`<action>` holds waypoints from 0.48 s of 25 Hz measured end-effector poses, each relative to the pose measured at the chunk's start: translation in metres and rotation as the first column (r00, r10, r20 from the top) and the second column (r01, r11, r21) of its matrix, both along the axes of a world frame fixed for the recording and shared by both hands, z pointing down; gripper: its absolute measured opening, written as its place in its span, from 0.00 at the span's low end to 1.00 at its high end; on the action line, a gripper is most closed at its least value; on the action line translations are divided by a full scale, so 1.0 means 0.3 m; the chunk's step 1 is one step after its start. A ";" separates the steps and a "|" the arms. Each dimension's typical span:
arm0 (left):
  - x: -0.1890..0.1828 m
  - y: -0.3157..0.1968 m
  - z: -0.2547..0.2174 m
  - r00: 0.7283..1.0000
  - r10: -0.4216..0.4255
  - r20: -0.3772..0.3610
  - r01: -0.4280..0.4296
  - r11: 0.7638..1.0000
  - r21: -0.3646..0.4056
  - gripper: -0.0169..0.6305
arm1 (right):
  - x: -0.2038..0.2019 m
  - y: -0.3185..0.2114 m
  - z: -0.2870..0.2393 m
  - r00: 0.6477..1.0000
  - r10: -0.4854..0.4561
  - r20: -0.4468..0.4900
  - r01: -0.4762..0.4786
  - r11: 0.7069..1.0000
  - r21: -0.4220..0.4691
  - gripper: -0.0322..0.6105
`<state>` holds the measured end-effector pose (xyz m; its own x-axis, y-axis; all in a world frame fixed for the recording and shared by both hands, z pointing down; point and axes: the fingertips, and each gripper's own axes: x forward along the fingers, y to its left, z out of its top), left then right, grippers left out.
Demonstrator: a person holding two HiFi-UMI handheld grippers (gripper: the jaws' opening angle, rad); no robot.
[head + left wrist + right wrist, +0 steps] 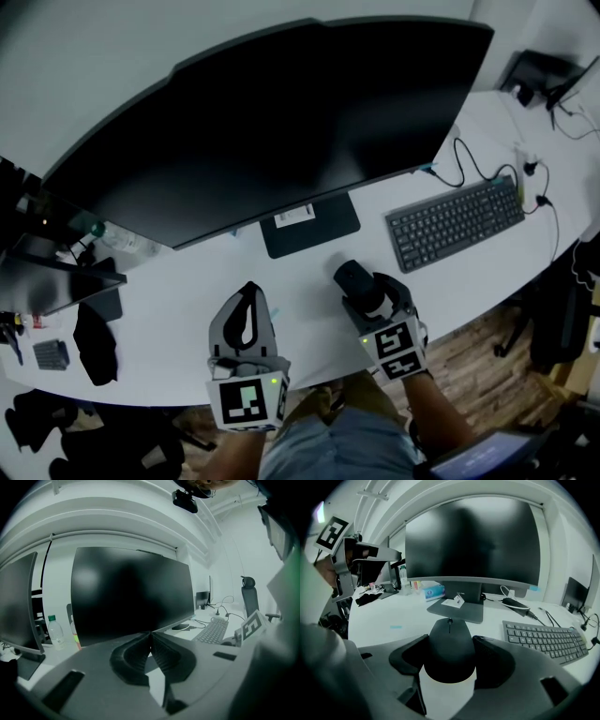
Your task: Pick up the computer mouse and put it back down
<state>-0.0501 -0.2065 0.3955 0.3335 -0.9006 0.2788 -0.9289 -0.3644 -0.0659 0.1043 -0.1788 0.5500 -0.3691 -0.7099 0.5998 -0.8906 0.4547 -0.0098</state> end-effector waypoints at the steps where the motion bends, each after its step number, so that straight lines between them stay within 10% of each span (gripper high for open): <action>1: 0.004 -0.002 0.006 1.000 -0.001 0.001 0.001 1.000 -0.002 0.04 | 0.003 0.001 0.014 1.000 0.000 0.000 0.000 1.000 -0.008 0.52; 12: 0.035 -0.007 0.061 1.000 0.007 0.027 -0.006 0.999 -0.052 0.04 | 0.022 0.011 0.126 1.000 0.005 -0.006 -0.006 0.996 -0.087 0.52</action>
